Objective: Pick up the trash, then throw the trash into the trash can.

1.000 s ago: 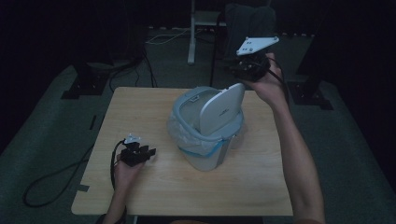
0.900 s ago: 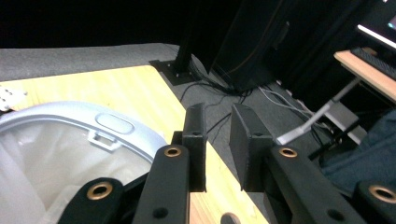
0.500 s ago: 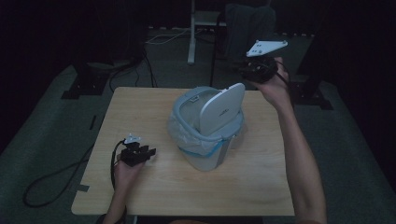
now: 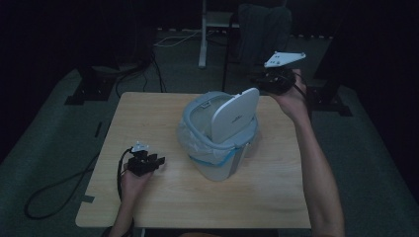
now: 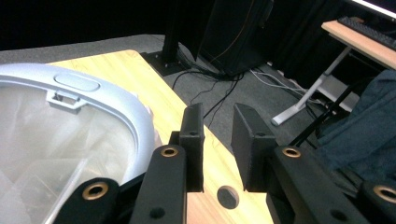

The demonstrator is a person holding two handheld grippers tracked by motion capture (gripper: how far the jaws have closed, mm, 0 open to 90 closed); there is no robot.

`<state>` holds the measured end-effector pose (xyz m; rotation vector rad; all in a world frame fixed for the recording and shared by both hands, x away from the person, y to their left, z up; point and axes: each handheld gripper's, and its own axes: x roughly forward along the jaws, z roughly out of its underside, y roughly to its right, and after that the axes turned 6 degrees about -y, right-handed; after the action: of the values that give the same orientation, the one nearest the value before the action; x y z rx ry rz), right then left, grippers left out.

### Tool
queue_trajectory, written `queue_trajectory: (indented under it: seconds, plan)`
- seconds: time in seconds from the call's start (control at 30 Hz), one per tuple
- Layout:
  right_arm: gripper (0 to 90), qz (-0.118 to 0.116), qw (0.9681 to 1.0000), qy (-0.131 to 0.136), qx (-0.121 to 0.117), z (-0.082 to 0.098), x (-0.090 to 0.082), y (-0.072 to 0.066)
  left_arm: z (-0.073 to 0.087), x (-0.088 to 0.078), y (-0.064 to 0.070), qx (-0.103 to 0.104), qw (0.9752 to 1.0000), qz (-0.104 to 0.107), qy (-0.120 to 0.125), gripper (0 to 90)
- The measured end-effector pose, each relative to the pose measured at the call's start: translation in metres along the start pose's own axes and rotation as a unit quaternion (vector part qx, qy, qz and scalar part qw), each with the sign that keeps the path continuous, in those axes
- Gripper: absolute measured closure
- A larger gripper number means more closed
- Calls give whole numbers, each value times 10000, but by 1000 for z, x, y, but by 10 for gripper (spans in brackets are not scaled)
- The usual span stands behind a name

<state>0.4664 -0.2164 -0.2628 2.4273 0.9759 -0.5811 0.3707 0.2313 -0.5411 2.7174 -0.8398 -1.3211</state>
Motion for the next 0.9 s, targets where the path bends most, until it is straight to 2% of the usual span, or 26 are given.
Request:
queue_trajectory:
  seconds: [0.4,0.73,0.9]
  plan:
    - [719,117,9990,-169,407,37,6,12,0,0,0,0,10000,3,2,552]
    - [716,140,9977,-321,574,64,11,16,0,0,0,-2,10000,7,9,549]
    - [713,118,9972,-453,576,78,16,11,0,0,0,24,10000,-1,-6,547]
